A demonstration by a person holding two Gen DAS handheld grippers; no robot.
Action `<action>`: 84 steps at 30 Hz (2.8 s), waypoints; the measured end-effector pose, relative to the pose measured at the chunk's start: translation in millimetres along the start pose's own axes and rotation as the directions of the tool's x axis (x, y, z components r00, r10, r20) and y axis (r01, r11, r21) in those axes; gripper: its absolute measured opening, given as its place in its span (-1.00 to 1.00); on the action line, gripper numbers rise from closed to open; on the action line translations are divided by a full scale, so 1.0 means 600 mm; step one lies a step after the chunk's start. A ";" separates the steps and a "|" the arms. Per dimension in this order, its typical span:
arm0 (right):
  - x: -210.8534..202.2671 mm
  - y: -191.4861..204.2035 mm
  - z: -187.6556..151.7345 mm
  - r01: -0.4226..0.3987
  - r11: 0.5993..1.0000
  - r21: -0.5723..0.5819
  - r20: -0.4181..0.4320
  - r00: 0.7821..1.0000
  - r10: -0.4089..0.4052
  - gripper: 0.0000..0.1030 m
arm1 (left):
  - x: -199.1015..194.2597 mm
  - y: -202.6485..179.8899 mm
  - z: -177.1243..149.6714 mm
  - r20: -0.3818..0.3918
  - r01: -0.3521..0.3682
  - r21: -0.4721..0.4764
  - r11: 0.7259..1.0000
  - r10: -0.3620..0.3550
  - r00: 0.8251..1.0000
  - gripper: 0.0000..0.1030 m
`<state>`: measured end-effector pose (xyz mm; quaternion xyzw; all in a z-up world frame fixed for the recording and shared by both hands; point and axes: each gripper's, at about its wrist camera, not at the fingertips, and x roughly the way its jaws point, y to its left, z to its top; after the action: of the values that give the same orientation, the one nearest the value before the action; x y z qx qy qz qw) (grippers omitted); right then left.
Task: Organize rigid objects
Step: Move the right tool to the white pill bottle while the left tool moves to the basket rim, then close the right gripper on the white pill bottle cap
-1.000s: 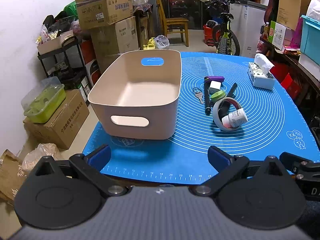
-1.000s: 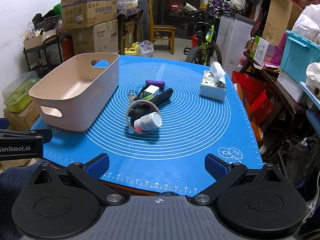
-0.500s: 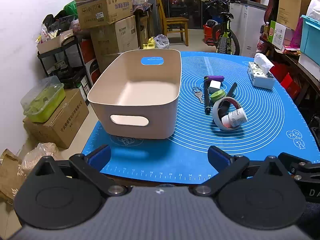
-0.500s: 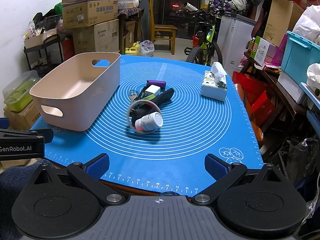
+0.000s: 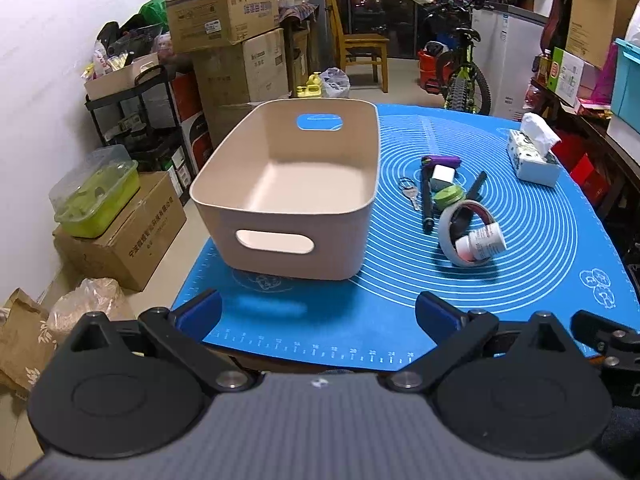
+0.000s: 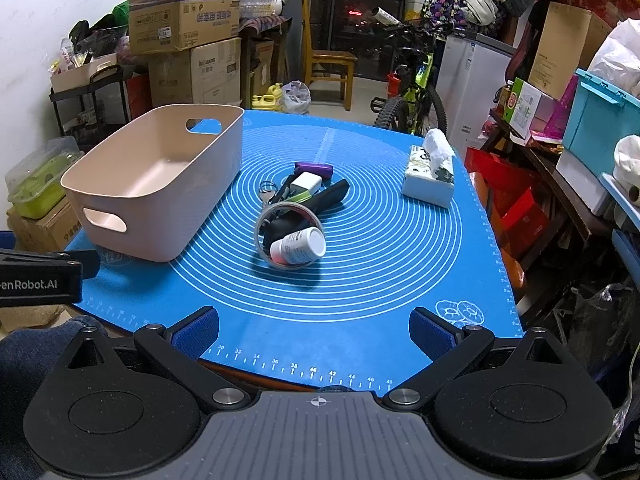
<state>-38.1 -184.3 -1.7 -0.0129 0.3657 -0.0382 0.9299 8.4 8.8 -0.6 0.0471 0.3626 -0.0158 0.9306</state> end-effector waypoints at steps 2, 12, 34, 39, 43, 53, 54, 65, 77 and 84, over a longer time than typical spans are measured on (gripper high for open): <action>-0.002 -0.006 0.005 -0.007 1.000 0.004 0.001 1.000 0.007 0.96 | 0.000 0.009 0.008 0.001 -0.010 -0.003 1.000 0.010 1.000 0.98; 0.017 -0.024 0.073 -0.022 0.999 0.042 0.066 0.998 0.019 0.95 | 0.029 0.075 0.086 0.037 -0.062 -0.051 0.997 0.064 0.997 0.98; 0.293 -0.052 0.114 0.052 0.967 0.249 -0.122 0.992 -0.022 0.76 | 0.281 0.206 0.191 -0.213 -0.124 -0.119 0.985 0.097 0.972 0.67; 0.331 -0.038 0.104 0.049 0.965 0.256 -0.161 0.987 -0.007 0.69 | 0.308 0.221 0.173 -0.262 -0.133 -0.097 0.986 0.103 0.960 0.64; 0.347 -0.032 0.102 0.033 0.958 0.285 -0.172 0.985 0.017 0.64 | 0.321 0.246 0.164 -0.296 -0.116 -0.138 0.984 0.071 0.953 0.39; 0.371 -0.028 0.092 -0.016 0.921 0.389 -0.183 0.979 0.095 0.30 | 0.341 0.240 0.157 -0.330 -0.064 -0.144 0.988 0.013 0.944 -0.37; 0.373 -0.024 0.093 -0.024 0.920 0.391 -0.181 0.978 0.103 0.29 | 0.340 0.241 0.157 -0.329 -0.053 -0.152 0.987 0.000 0.944 -0.47; 0.368 -0.005 0.095 -0.052 0.938 0.342 -0.134 0.986 0.104 -0.05 | 0.337 0.226 0.161 -0.316 -0.042 -0.156 0.987 -0.009 0.949 -0.80; 0.338 -0.021 0.109 -0.004 0.944 0.329 -0.082 0.996 0.033 -0.06 | 0.334 0.228 0.163 -0.314 -0.032 -0.156 0.987 -0.019 0.949 -0.81; 0.361 -0.014 0.103 0.029 0.960 0.277 -0.148 0.989 0.013 -0.06 | 0.334 0.228 0.162 -0.313 -0.035 -0.153 0.988 -0.015 0.950 -0.80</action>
<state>161.6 -210.3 -102.9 0.1194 0.4248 -0.0938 0.8925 230.4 136.2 -54.5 -0.0224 0.5056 0.0251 0.8621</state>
